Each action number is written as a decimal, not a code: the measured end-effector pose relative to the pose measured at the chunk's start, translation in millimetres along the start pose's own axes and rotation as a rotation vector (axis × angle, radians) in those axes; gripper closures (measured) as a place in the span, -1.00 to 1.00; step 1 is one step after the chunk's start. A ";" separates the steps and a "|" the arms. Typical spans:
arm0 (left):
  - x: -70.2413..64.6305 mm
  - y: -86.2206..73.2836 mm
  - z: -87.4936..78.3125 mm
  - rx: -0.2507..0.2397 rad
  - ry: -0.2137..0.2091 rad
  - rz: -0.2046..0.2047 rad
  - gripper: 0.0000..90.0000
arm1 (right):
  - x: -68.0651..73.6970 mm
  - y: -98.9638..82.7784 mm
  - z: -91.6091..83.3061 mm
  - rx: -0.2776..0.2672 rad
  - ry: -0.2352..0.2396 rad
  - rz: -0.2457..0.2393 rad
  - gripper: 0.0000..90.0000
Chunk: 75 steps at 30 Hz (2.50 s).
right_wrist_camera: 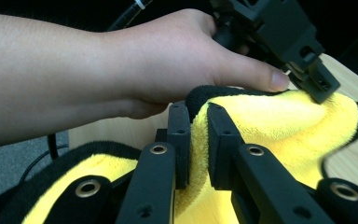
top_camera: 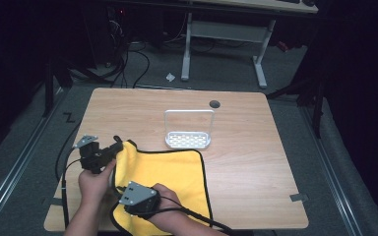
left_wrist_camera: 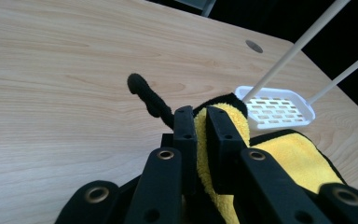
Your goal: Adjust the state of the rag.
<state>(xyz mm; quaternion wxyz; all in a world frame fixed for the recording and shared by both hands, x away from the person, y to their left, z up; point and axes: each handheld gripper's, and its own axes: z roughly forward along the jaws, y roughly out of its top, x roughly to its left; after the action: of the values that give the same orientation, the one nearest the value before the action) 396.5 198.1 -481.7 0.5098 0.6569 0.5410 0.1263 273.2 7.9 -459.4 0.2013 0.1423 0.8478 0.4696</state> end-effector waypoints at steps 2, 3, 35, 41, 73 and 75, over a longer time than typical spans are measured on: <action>-8.9 -0.9 5.6 0.004 0.012 0.017 0.84 | -5.5 -8.5 -9.8 0.003 -0.015 0.014 0.82; -13.5 -1.5 8.8 0.005 0.017 0.021 0.84 | -8.4 -12.9 -14.2 0.002 -0.021 0.027 0.82; -114.5 -13.7 89.6 0.084 -0.009 0.166 0.82 | -49.3 -105.4 -100.0 0.067 -0.166 0.169 0.79; -123.8 -14.8 94.5 0.081 -0.041 0.159 0.82 | -52.5 -116.4 -109.2 0.088 -0.178 0.190 0.79; -137.2 -25.2 99.4 0.134 -0.157 0.235 0.10 | -75.9 -122.6 -139.7 0.028 -0.325 0.252 0.31; -129.9 -27.8 94.0 0.134 -0.137 0.240 0.09 | -74.6 -120.3 -141.8 0.017 -0.328 0.243 0.32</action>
<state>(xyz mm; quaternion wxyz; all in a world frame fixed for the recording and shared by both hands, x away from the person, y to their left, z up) 398.1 36.0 -496.1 0.4817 0.7565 0.4298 0.1047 265.1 -191.3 -478.8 0.2774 0.3200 0.7841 0.4537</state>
